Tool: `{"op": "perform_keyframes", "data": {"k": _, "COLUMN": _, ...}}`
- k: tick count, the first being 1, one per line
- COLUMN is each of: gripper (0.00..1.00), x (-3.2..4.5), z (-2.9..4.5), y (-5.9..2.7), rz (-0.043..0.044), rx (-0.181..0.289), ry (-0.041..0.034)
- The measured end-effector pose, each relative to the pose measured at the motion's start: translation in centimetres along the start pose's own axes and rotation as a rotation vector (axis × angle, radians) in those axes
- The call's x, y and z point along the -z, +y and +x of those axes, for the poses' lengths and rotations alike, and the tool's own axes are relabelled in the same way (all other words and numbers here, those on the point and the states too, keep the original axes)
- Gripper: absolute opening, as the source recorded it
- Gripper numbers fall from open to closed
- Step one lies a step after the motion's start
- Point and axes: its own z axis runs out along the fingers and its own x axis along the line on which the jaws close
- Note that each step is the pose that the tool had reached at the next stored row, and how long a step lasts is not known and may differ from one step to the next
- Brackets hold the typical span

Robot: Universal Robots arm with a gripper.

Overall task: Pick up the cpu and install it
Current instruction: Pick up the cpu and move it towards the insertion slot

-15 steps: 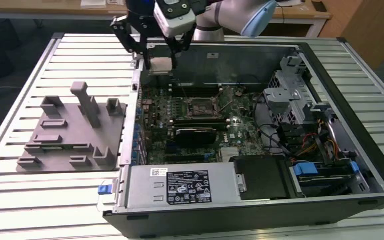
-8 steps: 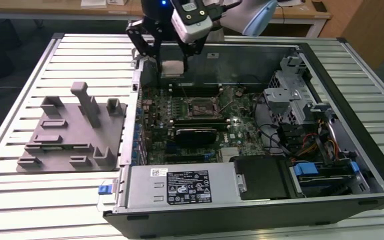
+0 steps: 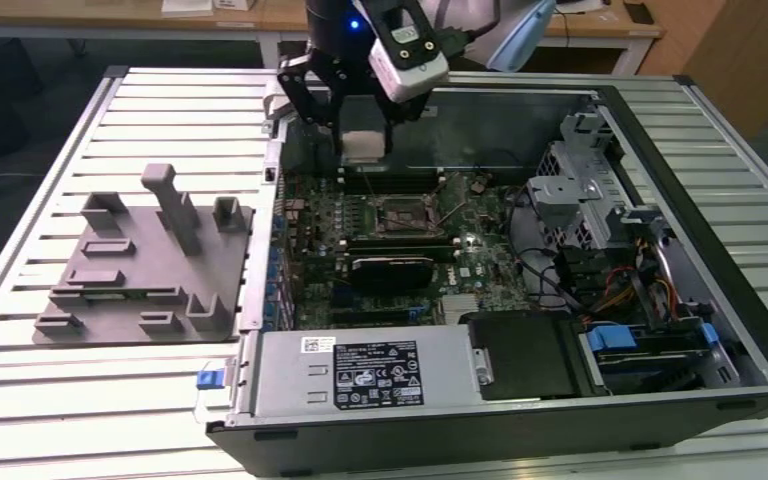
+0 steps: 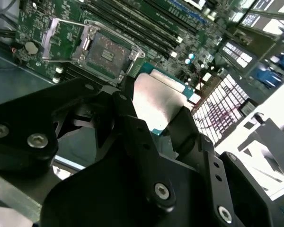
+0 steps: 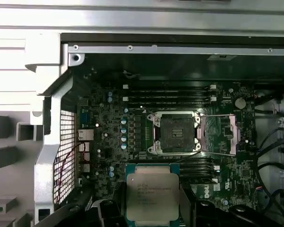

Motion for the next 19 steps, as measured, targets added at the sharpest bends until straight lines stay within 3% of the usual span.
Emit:
{"op": "perform_keyframes", "data": {"k": 12, "gripper": 0.54, "x": -2.15, "z": -2.09, "y": 0.40, "rz": 0.0001, "rx": 0.000, "ry": 0.0042}}
{"op": "perform_keyframes", "data": {"k": 19, "gripper": 0.54, "x": -3.40, "z": -2.69, "y": 0.97, "rz": 0.0000, "rx": 0.000, "ry": 0.0053}}
